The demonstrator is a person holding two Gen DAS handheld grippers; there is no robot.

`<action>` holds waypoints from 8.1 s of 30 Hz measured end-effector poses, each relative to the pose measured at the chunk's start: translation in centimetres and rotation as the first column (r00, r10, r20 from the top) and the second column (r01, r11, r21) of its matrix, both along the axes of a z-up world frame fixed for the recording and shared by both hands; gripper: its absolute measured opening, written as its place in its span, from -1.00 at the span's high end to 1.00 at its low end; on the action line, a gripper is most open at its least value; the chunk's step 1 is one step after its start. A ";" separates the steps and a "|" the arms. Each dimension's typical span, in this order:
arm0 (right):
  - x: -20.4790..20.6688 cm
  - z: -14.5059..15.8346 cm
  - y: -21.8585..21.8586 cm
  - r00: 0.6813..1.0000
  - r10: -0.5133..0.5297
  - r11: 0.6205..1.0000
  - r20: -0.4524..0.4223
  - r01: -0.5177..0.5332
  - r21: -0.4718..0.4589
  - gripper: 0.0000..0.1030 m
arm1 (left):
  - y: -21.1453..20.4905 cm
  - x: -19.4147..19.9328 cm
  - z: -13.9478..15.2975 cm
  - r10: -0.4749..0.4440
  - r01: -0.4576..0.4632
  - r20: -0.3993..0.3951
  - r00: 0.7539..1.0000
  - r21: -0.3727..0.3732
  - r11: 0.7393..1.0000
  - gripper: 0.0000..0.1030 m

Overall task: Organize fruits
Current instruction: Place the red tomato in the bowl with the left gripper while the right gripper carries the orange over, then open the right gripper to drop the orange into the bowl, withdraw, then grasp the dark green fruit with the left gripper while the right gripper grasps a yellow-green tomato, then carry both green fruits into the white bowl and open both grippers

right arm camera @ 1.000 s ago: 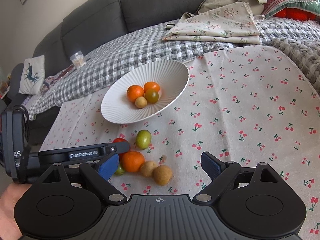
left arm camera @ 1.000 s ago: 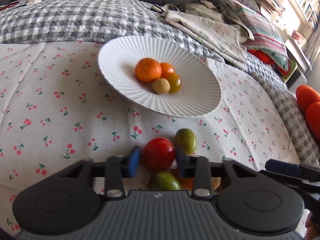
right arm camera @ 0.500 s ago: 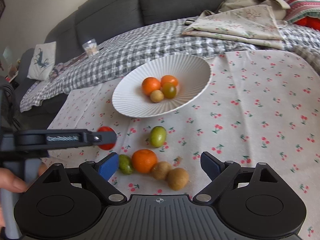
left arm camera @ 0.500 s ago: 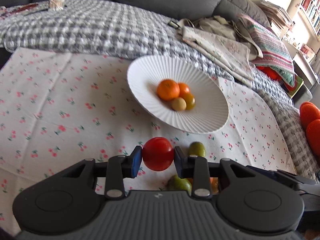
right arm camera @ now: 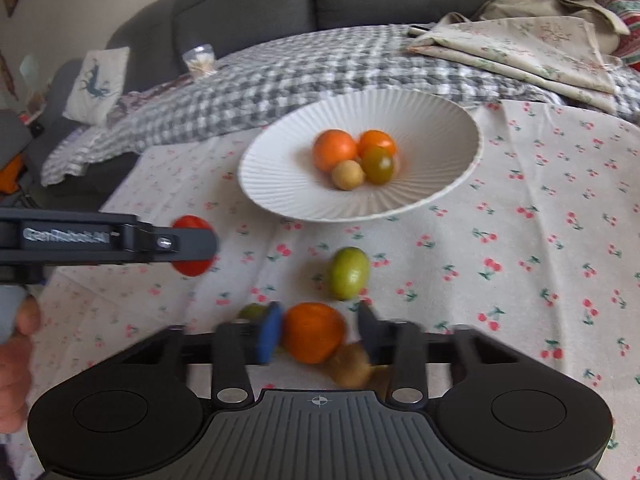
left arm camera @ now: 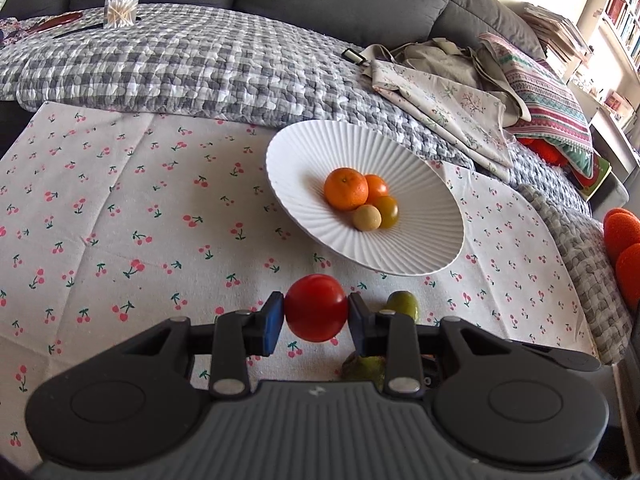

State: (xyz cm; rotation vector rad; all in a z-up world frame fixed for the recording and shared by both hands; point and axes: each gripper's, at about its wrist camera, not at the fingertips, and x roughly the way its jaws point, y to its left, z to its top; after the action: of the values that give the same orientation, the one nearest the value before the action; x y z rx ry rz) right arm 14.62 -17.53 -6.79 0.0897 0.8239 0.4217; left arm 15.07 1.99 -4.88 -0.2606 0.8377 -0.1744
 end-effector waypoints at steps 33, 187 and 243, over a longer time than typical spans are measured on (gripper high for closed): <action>0.0 4.9 -6.9 0.981 -0.185 0.969 0.059 0.172 0.179 0.40 | -1.0 0.9 1.6 -0.032 0.030 0.112 0.993 0.022 0.999 0.37; 2.2 0.5 0.1 0.997 -0.079 0.997 -0.018 0.079 0.010 0.50 | 2.8 1.2 0.9 0.052 -0.053 0.029 0.998 0.061 0.997 0.38; 6.4 3.0 -5.1 0.970 -0.227 0.965 0.086 0.212 0.155 0.49 | -5.6 5.3 -0.9 -0.264 0.226 0.191 0.945 0.202 0.953 0.38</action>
State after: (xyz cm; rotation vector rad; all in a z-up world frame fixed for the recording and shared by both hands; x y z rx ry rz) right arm 21.06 -22.58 -3.84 0.2896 0.6722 0.2736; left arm 20.35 -3.57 -5.79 0.0334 0.6622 -0.3538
